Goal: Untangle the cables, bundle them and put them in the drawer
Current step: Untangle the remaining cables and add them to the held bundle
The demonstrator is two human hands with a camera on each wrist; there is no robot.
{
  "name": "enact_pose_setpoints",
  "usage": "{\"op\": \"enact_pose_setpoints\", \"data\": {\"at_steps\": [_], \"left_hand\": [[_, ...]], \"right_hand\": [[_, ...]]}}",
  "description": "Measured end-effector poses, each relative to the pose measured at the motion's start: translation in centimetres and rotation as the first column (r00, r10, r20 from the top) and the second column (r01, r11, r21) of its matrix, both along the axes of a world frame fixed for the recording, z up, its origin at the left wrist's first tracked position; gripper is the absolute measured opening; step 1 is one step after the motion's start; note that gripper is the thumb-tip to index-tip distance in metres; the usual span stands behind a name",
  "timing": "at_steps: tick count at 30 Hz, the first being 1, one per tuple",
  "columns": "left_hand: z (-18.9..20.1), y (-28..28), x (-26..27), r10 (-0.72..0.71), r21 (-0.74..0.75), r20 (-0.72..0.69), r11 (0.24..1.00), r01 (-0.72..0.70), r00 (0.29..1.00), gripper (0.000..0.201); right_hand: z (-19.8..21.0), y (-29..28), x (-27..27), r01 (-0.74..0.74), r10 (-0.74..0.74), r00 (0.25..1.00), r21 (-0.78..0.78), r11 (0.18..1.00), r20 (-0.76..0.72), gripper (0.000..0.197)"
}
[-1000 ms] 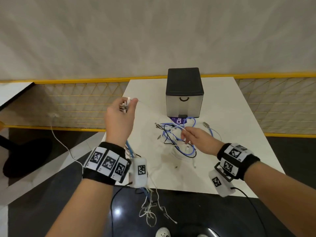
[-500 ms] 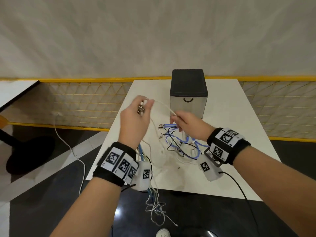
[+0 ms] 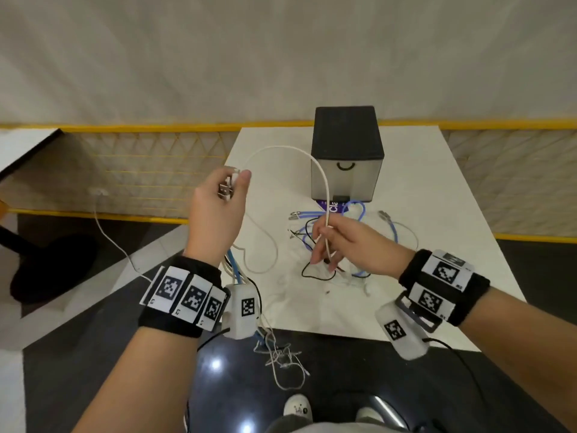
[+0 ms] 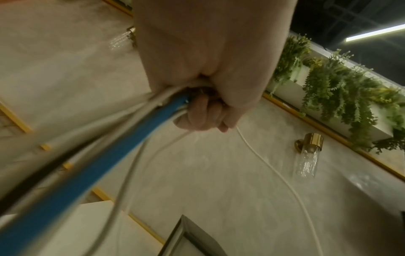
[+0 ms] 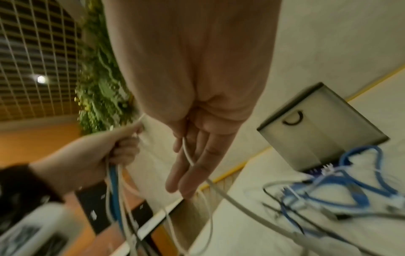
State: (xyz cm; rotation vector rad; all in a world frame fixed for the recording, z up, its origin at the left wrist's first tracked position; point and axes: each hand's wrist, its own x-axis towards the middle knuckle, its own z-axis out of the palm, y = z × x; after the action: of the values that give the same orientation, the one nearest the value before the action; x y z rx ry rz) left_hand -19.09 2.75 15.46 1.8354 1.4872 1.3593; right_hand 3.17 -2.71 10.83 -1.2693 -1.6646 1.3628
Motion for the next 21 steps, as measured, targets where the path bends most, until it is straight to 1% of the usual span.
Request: {"op": "enact_pose_setpoints", "data": {"at_steps": [2,4,6,9,12,13,15,16,17,18,20,21], "left_hand": [[-1.0,-0.9,0.1,-0.133,-0.107,-0.044,0.986,0.127,0.99,0.022],[-2.0,-1.9,0.1,-0.241,-0.217,-0.085,0.951,0.218,0.967,0.018],[-2.7,-2.8,0.1,-0.315,-0.291,-0.114,0.917,0.272,0.942,0.019],[-3.3,-3.9,0.3,-0.401,-0.364,-0.145,0.872,0.328,0.904,0.02],[-3.7,-4.8,0.4,-0.485,-0.432,-0.182,0.821,0.374,0.855,0.021],[-3.8,-5.0,0.5,-0.504,-0.46,-0.197,0.805,0.375,0.841,0.022],[-3.9,-5.5,0.7,-0.535,-0.5,-0.231,0.782,0.372,0.813,0.02],[-4.0,-5.7,0.7,-0.545,-0.515,-0.234,0.772,0.372,0.805,0.017],[-3.9,-6.0,0.8,-0.554,-0.531,-0.227,0.76,0.375,0.801,0.013],[-3.8,-6.1,0.7,-0.563,-0.543,-0.221,0.749,0.379,0.796,0.017],[-3.6,-6.4,0.6,-0.576,-0.546,-0.225,0.742,0.388,0.786,0.035],[-3.5,-6.6,0.5,-0.574,-0.54,-0.226,0.746,0.389,0.787,0.041]], "right_hand": [[-2.5,-1.9,-0.5,-0.095,0.104,0.991,-0.108,0.99,0.082,0.022],[-5.3,-3.5,-1.0,-0.188,0.218,0.966,-0.203,0.961,0.141,0.021],[-7.8,-4.8,-1.6,-0.259,0.313,0.932,-0.272,0.927,0.18,0.022],[-10.5,-6.0,-2.5,-0.313,0.394,0.887,-0.312,0.897,0.243,0.024],[-12.0,-6.8,-3.3,-0.383,0.472,0.855,-0.353,0.854,0.215,0.025],[-12.4,-7.0,-3.5,-0.426,0.521,0.829,-0.375,0.823,0.204,0.026],[-13.0,-7.5,-4.2,-0.524,0.635,0.742,-0.407,0.749,0.215,0.027],[-12.9,-7.8,-4.5,-0.565,0.682,0.689,-0.408,0.718,0.246,0.028],[-12.9,-8.0,-4.8,-0.594,0.707,0.642,-0.391,0.703,0.297,0.028],[-12.9,-8.1,-5.0,-0.611,0.713,0.608,-0.367,0.701,0.349,0.029],[-12.6,-7.9,-4.6,-0.604,0.694,0.573,-0.348,0.717,0.436,0.038],[-12.5,-7.7,-4.2,-0.601,0.69,0.537,-0.354,0.717,0.486,0.043]]}}
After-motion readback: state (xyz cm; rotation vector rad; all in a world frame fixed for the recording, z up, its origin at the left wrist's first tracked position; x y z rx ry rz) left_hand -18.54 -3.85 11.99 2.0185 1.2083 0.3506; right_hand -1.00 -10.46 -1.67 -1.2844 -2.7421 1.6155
